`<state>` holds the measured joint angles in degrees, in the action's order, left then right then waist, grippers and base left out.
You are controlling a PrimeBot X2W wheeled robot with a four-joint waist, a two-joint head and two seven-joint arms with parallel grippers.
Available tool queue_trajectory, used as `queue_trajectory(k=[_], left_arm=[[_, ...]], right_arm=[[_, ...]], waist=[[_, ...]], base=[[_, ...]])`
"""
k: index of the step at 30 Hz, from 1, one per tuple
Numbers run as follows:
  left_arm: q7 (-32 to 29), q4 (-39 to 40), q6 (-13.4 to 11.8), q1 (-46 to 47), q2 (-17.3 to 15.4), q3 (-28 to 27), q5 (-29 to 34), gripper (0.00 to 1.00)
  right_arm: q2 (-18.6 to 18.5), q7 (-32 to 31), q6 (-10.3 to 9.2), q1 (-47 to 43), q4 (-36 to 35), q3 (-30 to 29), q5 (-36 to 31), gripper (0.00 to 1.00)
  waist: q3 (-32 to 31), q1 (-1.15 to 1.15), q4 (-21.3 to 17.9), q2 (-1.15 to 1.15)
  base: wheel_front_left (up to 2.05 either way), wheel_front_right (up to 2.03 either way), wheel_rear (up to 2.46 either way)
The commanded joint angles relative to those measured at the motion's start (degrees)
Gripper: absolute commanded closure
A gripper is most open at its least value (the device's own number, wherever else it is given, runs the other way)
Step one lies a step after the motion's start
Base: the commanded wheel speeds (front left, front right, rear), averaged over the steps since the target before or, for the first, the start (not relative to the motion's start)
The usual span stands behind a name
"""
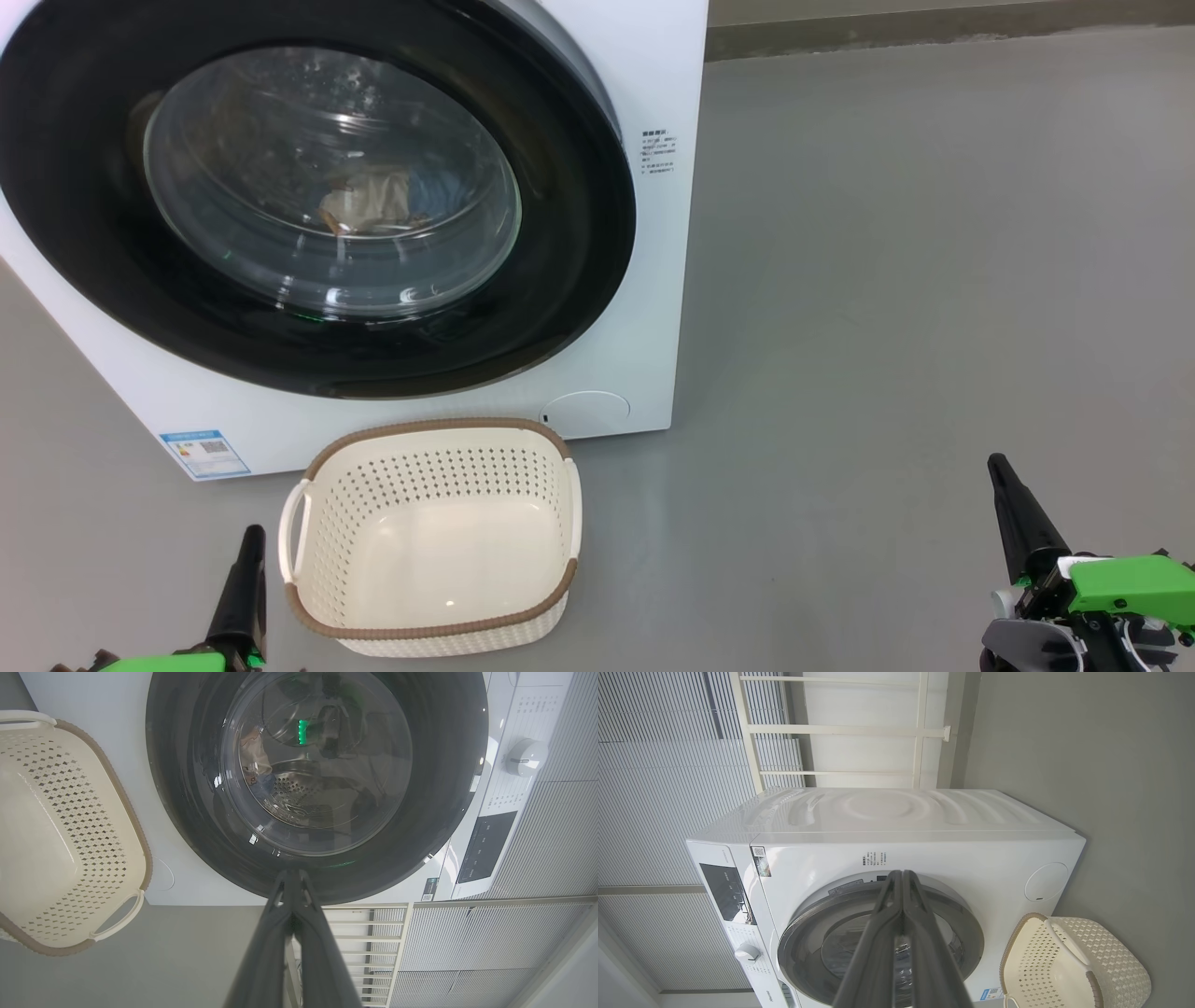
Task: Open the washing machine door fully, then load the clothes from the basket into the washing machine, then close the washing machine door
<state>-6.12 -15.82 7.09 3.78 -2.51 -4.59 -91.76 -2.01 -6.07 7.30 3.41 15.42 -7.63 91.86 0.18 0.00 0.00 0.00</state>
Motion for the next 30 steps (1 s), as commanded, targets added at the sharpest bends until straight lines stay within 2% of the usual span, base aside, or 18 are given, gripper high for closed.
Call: queue_trajectory(k=[1, 30], left_arm=[[-0.35, 1.77, 0.4, 2.41, -0.42, -1.92, -0.41, 1.0], [-0.38, 1.77, 0.4, 2.41, -0.4, -1.95, -0.38, 1.0]], right_arm=[[-0.87, -0.41, 0.19, 2.77, -1.4, 1.12, 0.31, 1.0], [-0.87, -0.41, 0.19, 2.77, -1.4, 1.12, 0.31, 1.0]], waist=[[0.0, 0.0, 0.0, 0.0], [0.0, 0.0, 0.0, 0.0]], base=[[0.0, 0.0, 0.0], [0.0, 0.0, 0.0]])
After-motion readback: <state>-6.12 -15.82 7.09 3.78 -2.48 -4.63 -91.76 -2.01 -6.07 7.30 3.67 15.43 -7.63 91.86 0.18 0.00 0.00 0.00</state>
